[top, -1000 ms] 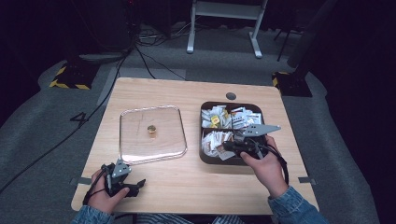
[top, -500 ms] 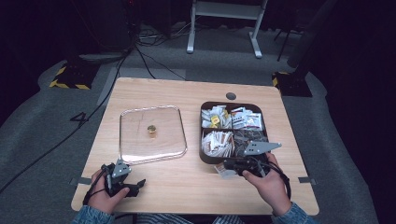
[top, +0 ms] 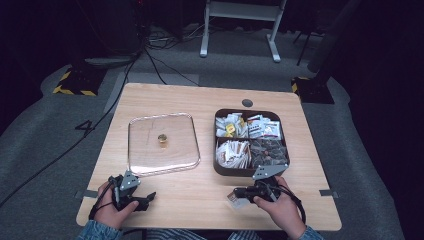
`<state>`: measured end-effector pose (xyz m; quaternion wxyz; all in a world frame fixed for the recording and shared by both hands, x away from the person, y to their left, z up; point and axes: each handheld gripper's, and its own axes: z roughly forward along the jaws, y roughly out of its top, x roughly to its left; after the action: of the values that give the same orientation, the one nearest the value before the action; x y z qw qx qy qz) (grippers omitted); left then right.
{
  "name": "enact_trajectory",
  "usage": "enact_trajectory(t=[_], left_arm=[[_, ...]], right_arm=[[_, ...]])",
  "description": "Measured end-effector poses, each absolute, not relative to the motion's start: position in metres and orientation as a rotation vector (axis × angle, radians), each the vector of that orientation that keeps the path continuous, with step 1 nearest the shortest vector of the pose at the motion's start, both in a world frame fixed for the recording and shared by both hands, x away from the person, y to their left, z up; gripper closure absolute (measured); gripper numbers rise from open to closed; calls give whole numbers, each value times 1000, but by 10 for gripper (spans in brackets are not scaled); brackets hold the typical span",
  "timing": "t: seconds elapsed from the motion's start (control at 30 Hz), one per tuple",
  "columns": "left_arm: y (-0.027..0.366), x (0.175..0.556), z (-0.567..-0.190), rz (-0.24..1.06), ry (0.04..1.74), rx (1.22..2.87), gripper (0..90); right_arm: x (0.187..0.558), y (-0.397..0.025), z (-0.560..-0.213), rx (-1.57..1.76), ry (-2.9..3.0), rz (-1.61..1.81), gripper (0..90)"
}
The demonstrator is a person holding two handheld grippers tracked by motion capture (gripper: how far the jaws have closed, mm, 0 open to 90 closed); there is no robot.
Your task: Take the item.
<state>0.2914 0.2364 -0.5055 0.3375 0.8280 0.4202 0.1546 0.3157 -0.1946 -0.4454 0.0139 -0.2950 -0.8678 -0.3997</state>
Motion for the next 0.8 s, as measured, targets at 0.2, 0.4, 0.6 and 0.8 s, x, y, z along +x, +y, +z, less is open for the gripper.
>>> enact_trajectory(t=[0.2,0.4,0.6,0.8], left_arm=[[236,291,-505,403,1095,2158,140],[236,291,-506,403,1094,2158,140],[236,291,-505,403,1095,2158,140],[236,291,-505,403,1095,2158,140]], right_arm=[[318,-195,-455,-939,-2695,-1212,881],[320,-196,-458,-951,-2714,-1197,861],[323,-197,-467,-965,-2754,-1172,761],[327,-200,-471,-1017,-2844,-1174,509]])
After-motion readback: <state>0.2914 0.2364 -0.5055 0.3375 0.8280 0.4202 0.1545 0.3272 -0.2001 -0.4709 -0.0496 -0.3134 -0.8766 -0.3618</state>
